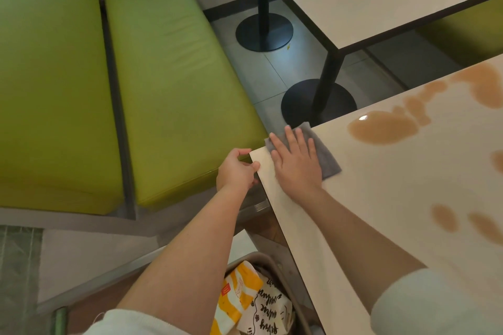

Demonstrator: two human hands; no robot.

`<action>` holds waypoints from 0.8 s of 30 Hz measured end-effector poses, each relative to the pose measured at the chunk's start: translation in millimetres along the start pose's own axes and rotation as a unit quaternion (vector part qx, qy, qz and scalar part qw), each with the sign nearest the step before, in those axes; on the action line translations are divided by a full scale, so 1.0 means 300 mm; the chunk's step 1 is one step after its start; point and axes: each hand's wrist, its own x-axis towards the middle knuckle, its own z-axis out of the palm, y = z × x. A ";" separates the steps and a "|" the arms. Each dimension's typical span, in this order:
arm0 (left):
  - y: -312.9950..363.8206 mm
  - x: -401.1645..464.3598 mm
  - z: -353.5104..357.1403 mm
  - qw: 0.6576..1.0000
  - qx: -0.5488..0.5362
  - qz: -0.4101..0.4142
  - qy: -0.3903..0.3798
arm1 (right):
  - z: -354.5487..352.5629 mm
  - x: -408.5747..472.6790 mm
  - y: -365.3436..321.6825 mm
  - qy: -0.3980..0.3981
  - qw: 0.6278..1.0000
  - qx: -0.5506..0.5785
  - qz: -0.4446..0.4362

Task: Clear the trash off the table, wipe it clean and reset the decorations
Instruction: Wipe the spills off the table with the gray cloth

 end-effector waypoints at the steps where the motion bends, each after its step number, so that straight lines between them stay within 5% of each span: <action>1: -0.001 -0.001 0.000 1.000 -0.003 -0.004 -0.001 | -0.012 0.018 0.029 0.000 1.000 -0.002 0.012; 5: 0.000 -0.003 -0.001 1.000 -0.020 -0.010 0.001 | -0.003 -0.029 0.058 0.040 0.996 -0.029 0.071; 11: -0.001 -0.001 -0.017 0.998 -0.049 -0.016 -0.034 | 0.029 -0.068 0.003 0.011 0.999 -0.022 -0.036; 16: 0.018 -0.029 -0.026 0.996 -0.066 -0.048 -0.038 | 0.019 -0.015 -0.030 0.032 0.998 -0.025 0.046; 24: 0.014 -0.091 -0.011 0.991 -0.119 -0.064 -0.008 | 0.007 -0.055 -0.025 -0.006 1.000 0.009 -0.007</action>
